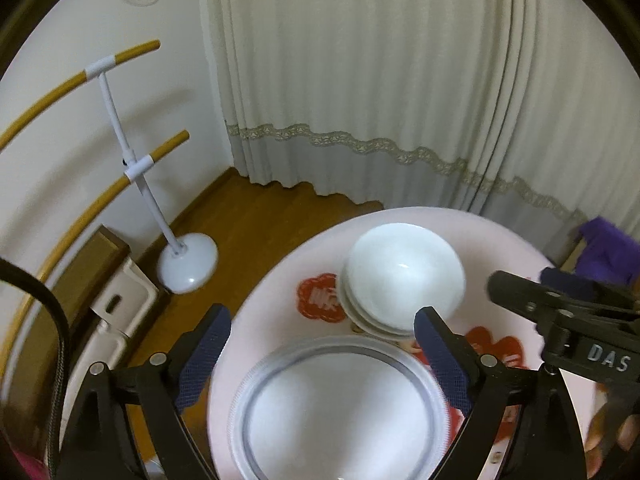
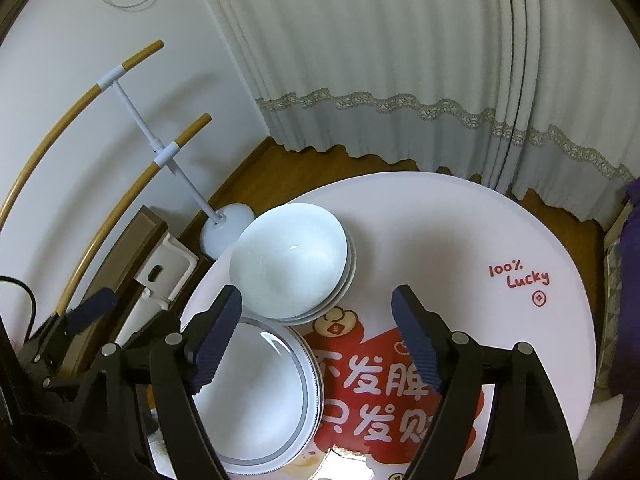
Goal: Organize plates and bowls
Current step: 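Withdraw both open tools up and away from the stacked bowls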
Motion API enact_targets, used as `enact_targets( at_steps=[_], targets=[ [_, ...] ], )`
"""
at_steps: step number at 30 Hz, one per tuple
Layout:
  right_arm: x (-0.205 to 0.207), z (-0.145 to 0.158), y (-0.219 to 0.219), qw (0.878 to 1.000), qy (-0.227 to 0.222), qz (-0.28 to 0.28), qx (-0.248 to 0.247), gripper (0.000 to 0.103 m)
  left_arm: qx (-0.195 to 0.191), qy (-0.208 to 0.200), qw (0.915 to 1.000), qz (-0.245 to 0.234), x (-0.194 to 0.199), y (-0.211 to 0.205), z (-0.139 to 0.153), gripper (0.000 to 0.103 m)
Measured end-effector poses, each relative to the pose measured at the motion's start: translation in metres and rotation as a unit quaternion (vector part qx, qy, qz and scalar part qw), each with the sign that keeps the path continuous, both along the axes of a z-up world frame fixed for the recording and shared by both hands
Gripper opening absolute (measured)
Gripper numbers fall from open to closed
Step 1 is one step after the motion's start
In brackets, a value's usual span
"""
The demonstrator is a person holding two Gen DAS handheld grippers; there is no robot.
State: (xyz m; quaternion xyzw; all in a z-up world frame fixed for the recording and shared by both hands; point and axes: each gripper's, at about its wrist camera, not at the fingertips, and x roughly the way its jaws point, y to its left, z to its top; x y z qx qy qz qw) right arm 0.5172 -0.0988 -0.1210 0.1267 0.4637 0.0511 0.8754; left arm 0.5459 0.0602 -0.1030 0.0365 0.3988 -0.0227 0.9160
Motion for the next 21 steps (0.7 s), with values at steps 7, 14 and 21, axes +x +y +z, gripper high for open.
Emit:
enact_targets(
  at_steps=[7, 14, 21],
  targets=[
    [0.022, -0.019, -0.01, 1.0, 0.021, -0.012, -0.003, 0.086, 0.013, 0.029, 0.9994, -0.012, 0.045, -0.009, -0.016, 0.091],
    [0.045, -0.044, -0.009, 0.999, 0.047, -0.007, -0.003, 0.086, 0.013, 0.064, 0.9975, -0.029, 0.084, -0.021, -0.036, 0.091],
    [0.059, -0.065, -0.014, 0.998, 0.064, -0.012, 0.003, 0.086, 0.007, 0.084, 0.9959, -0.032, 0.133, -0.021, -0.05, 0.088]
  ],
)
